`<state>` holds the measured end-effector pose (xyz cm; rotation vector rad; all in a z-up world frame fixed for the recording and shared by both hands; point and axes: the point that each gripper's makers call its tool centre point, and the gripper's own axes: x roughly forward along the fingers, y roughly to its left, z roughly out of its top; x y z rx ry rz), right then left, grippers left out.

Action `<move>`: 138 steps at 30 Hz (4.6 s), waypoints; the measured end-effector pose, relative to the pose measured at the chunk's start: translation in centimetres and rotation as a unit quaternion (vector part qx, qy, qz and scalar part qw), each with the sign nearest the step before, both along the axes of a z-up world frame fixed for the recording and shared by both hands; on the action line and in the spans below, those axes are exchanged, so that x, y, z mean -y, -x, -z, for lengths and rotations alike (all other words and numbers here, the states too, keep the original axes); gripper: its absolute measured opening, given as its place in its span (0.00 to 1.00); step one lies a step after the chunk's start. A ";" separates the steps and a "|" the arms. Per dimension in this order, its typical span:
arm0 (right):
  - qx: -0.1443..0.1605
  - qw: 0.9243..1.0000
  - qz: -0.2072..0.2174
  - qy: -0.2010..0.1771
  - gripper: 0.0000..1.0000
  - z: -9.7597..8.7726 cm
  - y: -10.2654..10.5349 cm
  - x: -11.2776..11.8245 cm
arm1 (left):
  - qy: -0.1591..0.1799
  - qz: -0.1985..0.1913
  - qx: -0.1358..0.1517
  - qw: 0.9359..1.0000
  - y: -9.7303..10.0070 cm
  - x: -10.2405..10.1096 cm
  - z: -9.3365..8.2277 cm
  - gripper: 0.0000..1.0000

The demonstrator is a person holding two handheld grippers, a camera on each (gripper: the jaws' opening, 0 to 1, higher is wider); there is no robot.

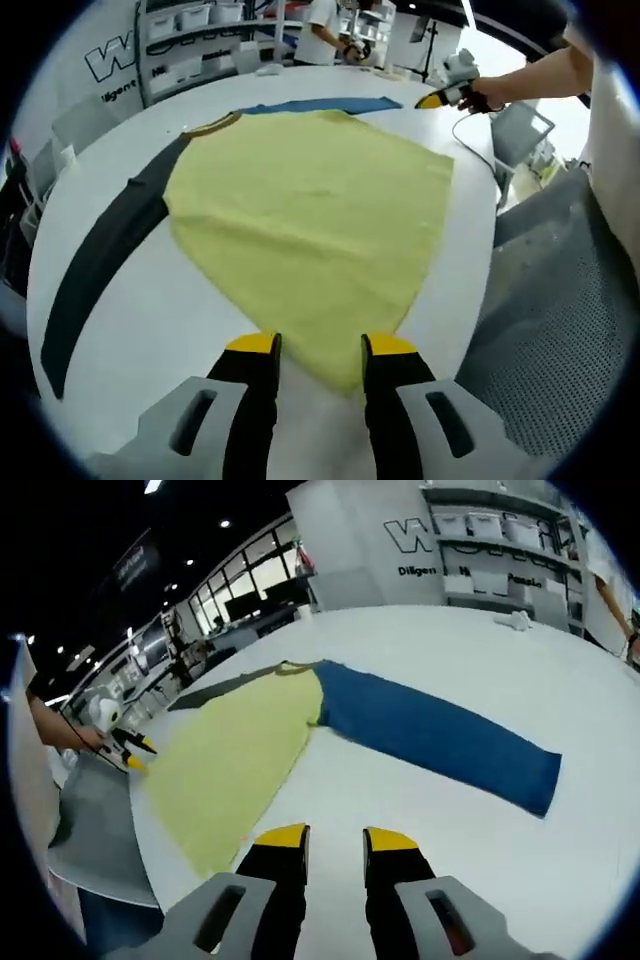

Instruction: Fold the garment on the visible template until the final outline fits inside the template.

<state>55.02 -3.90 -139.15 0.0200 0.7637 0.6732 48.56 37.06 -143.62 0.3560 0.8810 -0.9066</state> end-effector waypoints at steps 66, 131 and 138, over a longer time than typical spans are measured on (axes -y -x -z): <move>0.040 0.932 -0.327 0.154 0.00 5.6 10.1 -12.7 | -0.092 0.133 0.040 0.986 1.1 -3.3 0.7 0.04; 0.021 0.988 -0.039 0.147 0.31 3.6 -20.9 0.5 | -0.012 -0.099 0.069 0.993 -28.5 -10.2 -2.9 0.31; 0.014 0.987 -0.035 0.158 0.30 4.3 -23.0 1.7 | -0.027 -0.098 0.058 0.993 -31.2 -10.2 -1.7 0.32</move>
